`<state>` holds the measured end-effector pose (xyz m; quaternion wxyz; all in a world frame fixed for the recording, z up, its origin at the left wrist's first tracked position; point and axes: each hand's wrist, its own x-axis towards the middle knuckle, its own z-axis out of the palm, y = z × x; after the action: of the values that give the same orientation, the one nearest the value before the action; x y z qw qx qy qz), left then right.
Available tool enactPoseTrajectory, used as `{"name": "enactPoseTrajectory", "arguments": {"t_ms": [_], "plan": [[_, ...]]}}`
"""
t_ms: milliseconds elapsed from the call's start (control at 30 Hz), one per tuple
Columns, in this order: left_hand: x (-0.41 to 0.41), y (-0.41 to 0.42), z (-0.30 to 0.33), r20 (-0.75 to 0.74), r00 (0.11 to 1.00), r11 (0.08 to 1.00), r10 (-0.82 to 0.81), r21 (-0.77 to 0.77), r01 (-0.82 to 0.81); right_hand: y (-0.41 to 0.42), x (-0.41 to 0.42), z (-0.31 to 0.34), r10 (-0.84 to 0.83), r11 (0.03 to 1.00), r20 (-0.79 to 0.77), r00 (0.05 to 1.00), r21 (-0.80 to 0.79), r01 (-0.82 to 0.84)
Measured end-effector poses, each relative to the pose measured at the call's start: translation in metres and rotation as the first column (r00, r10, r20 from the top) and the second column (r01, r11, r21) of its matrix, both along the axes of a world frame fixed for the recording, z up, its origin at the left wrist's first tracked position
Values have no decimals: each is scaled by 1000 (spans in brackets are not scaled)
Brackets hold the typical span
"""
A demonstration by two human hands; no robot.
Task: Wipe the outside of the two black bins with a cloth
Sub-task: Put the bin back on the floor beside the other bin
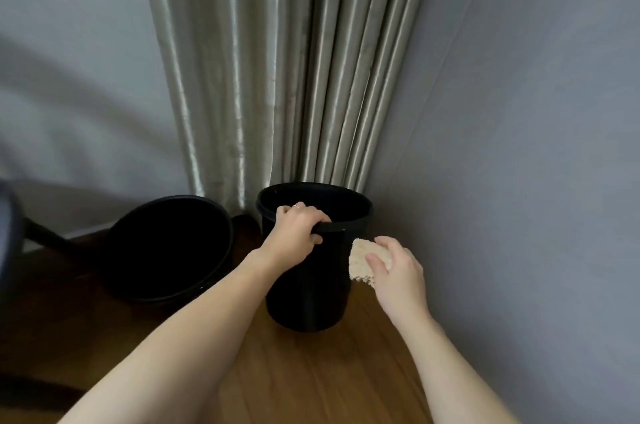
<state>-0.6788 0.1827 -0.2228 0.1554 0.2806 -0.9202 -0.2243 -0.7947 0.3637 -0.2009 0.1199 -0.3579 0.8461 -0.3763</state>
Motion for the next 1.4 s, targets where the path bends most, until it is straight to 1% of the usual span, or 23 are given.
{"name": "enactPoseTrajectory", "arguments": {"t_ms": [67, 200, 367, 433, 500, 600, 700, 800, 1000, 1067, 1133, 1267, 1333, 1400], "plan": [[-5, 2, -17, 8, 1000, 1000, 6, -12, -6, -1, -7, -9, -11, 999, 3, 1000, 51, 11], [-10, 4, -47, 16, 1000, 1000, 20, 13, -20, -5, -13, -19, -27, 996, 3, 1000, 84, 26], [-16, 4, -71, -46, 996, 997, 79, 18, -78, -13, -10, -24, -14, 993, -21, 1000, 121, 16], [-16, 3, -76, -14, 997, 997, 73, -4, -73, -14, -8, -25, -2, 990, -21, 1000, 140, 5], [-12, 3, -86, 60, 997, 998, 56, -32, -54, -16, -8, -27, -2, 990, -22, 1000, 144, 5], [-4, 1, -100, 104, 992, 997, 70, -20, -68, -19, -6, -28, -10, 991, -25, 1000, 133, 13], [-3, -2, -109, 166, 985, 999, 45, 4, -46, -22, -5, -32, 3, 986, -28, 1000, 168, 2], [-4, -2, -117, 172, 984, 998, 46, 32, -52, -23, -6, -35, 3, 981, -29, 1000, 194, 3], [-1, -6, -122, 200, 980, 999, 18, 28, -24, -29, -5, -38, 15, 977, -38, 999, 212, -6], [8, -7, -118, 189, 982, 1000, 18, 18, -22, -30, -3, -36, 15, 978, -45, 999, 211, -6], [23, -11, -110, 137, 988, 998, 65, -4, -66, -33, 0, -34, 21, 978, -46, 999, 207, -11], [69, -29, -81, 90, 963, 965, 255, -82, -248, -39, 10, -27, 43, 981, -52, 998, 194, -32], [99, -41, -67, 94, 937, 941, 338, -63, -333, -44, 18, -23, 57, 981, -50, 997, 187, -47], [129, -51, -58, 130, 906, 915, 402, -18, -404, -49, 27, -20, 80, 981, -52, 995, 184, -69]]}}
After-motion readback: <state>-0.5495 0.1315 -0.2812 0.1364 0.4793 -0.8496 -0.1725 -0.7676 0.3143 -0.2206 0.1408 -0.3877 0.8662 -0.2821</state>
